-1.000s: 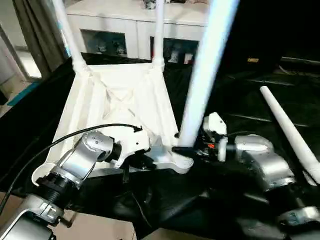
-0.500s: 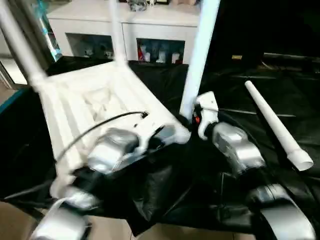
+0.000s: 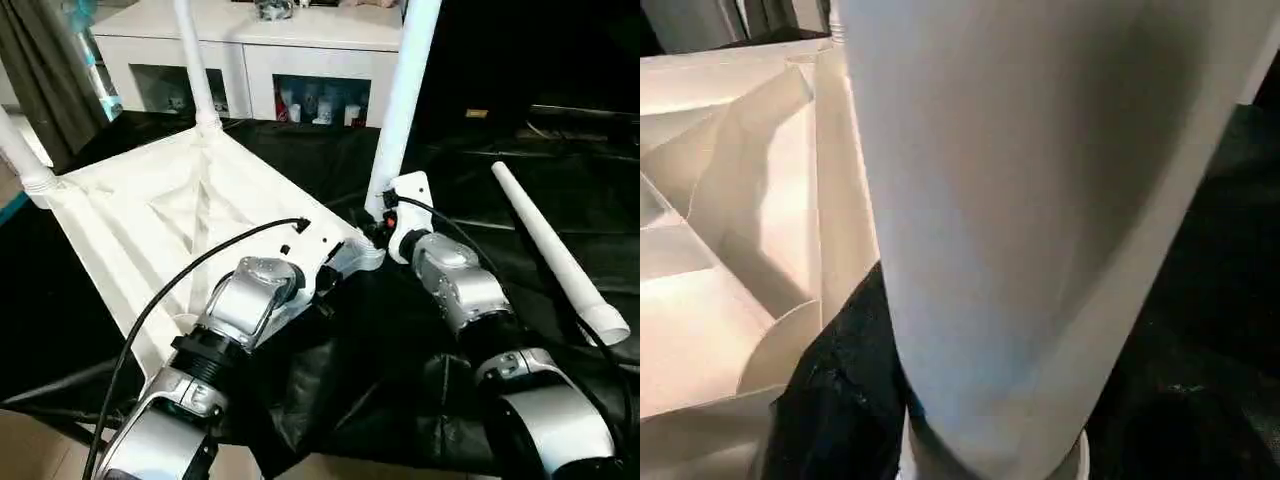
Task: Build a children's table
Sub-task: Insert table leg to table base
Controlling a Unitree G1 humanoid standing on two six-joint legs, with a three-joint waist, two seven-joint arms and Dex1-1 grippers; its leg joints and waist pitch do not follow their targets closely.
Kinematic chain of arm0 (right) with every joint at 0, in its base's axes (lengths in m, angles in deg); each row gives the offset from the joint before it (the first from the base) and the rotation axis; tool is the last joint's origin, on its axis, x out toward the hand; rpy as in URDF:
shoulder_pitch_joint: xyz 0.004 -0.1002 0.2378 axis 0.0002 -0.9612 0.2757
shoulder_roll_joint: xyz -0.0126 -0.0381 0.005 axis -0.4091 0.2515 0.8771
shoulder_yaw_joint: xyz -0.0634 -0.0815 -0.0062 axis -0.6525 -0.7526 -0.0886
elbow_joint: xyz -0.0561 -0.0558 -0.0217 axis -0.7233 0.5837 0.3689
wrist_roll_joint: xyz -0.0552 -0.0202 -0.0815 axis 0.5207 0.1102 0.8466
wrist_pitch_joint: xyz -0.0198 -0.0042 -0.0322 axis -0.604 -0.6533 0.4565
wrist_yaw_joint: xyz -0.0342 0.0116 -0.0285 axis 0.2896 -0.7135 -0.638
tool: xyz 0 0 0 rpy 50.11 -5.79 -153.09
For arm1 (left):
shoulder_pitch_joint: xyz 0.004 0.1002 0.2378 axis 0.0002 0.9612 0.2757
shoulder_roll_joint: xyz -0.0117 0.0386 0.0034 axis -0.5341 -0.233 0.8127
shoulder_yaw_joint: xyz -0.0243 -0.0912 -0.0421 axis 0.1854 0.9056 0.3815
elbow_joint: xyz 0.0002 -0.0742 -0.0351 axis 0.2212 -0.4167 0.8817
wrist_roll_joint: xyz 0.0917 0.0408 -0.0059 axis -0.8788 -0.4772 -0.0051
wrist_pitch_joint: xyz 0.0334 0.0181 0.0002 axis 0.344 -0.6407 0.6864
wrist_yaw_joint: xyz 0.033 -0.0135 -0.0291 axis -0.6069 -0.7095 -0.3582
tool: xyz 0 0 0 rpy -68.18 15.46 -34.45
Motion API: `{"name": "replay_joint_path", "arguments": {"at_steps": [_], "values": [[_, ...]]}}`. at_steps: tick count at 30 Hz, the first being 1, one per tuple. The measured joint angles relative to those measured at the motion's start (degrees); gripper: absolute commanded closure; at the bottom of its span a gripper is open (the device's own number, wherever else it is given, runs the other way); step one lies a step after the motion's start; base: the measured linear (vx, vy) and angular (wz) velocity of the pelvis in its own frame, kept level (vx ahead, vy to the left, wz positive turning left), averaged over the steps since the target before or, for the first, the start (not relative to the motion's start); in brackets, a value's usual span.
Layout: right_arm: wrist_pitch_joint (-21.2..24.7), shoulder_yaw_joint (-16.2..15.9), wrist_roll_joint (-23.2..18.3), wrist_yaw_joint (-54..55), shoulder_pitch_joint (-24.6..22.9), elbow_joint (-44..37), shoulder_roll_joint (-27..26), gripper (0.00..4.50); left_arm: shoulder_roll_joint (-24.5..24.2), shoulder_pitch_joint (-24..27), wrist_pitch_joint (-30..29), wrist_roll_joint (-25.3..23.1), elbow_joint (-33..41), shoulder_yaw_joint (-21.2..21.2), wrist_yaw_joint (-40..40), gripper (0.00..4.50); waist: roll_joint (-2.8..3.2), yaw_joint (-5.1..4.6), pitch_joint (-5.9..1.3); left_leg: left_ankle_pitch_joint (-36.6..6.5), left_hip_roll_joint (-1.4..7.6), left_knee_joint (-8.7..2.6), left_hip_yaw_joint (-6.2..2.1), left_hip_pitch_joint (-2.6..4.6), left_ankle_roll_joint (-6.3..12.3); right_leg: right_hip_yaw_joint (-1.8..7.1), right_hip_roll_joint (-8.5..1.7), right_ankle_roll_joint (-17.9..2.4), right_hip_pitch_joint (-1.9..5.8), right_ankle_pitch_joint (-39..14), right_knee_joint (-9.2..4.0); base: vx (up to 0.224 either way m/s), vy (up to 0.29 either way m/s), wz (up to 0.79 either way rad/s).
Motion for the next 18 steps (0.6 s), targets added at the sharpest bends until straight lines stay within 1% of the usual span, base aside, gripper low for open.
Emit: {"name": "replay_joint_path", "arguments": {"at_steps": [1,3,5,7,8,9,11,12,13,15,17,18], "values": [[-0.33,0.06,0.05,0.00,0.00,0.16,-0.08,2.62,-0.06,-0.01,0.01,0.03,0.00,0.00,0.04,4.50,0.00,0.00,0.00,0.00,0.00,-0.01,0.00,0.00,0.00,0.00,0.00,0.00,-0.02,0.00,0.00,0.000,0.000,0.00],[-0.74,0.72,-0.01,-0.46,0.18,0.64,-0.24,1.92,-0.23,-0.02,0.30,0.09,0.00,-0.05,0.21,4.50,0.02,0.01,0.01,0.00,0.00,-0.04,0.00,-0.04,0.00,0.01,0.00,-0.01,-0.09,0.01,0.00,0.000,0.000,0.00],[-0.60,1.28,-0.52,-1.20,0.25,1.78,-0.51,1.90,-0.28,-0.04,0.62,0.14,0.01,-0.15,0.34,4.50,0.05,0.08,0.04,0.00,-0.01,-0.09,0.00,-0.09,0.00,0.00,0.00,-0.03,-0.15,0.02,-0.01,0.000,0.000,0.00],[-1.05,2.17,-0.81,-1.75,-0.44,2.54,-0.43,1.72,-0.63,-0.13,1.06,0.43,0.15,-0.18,0.81,4.50,0.28,0.12,0.18,0.01,-0.02,-0.10,0.03,-0.19,-0.01,0.03,0.00,-0.12,-0.32,0.10,-0.03,0.000,0.000,0.00],[-1.05,2.17,-0.85,-1.94,-0.40,2.57,-0.41,1.72,-0.68,-0.14,1.09,0.43,0.13,-0.18,0.91,4.50,0.31,0.12,0.20,0.01,-0.03,-0.12,0.04,-0.26,-0.01,0.04,0.00,-0.15,-0.31,0.15,-0.03,0.000,0.000,0.00],[-1.05,2.17,-0.89,-2.09,-0.39,2.55,-0.36,1.48,-0.75,-0.14,1.23,0.43,0.13,-0.18,1.01,4.50,0.31,0.18,0.20,0.01,-0.01,-0.14,0.04,-0.24,-0.01,0.01,0.00,-0.19,-0.30,0.18,-0.02,0.000,0.000,0.00],[-1.06,2.16,-0.95,-2.73,-0.40,2.19,-0.25,1.43,-1.13,-0.13,1.99,0.44,0.09,-0.32,1.57,4.50,0.41,0.19,0.26,0.01,-0.01,-0.18,0.04,-0.24,-0.01,0.00,0.00,-0.28,-0.32,0.23,-0.02,0.000,0.000,0.00],[-1.16,2.15,-1.07,-3.68,-0.56,1.51,-0.20,1.33,-1.54,-0.12,2.75,0.44,0.08,-0.61,2.10,4.50,0.52,0.20,0.34,0.01,-0.01,-0.20,0.04,-0.25,-0.01,0.00,0.00,-0.30,-0.34,0.25,-0.02,0.000,0.000,0.00],[-1.27,2.15,-1.22,-4.50,-0.93,0.86,-0.04,1.33,-1.91,-0.12,3.22,0.47,0.12,-0.78,2.68,4.50,0.59,0.20,0.41,0.01,0.00,-0.21,0.04,-0.27,-0.01,-0.01,0.00,-0.33,-0.35,0.26,-0.02,0.000,0.000,0.00],[-1.33,2.15,-1.80,-6.86,-2.00,-1.05,0.67,0.99,-2.76,-0.01,4.34,0.61,0.47,-1.05,4.06,4.50,0.83,0.35,0.61,0.02,0.00,-0.23,0.04,-0.38,0.00,-0.03,0.00,-0.37,-0.43,0.28,-0.02,0.000,0.000,0.00],[-1.33,2.15,-1.97,-8.82,-2.66,-2.36,1.13,0.99,-3.42,0.16,5.02,0.80,0.92,-1.19,4.83,4.50,0.92,0.47,0.66,0.03,0.04,-0.23,0.04,-0.55,0.01,-0.07,0.00,-0.33,-0.56,0.26,-0.02,0.000,0.000,0.00],[-1.30,2.11,-1.97,-9.64,-2.75,-2.74,1.24,0.82,-3.84,0.21,5.29,0.92,1.17,-1.24,5.23,4.50,0.92,0.48,0.66,0.06,0.06,-0.22,0.04,-0.65,0.06,-0.09,0.01,-0.33,-0.64,0.26,-0.01,0.000,0.000,0.00]]}}
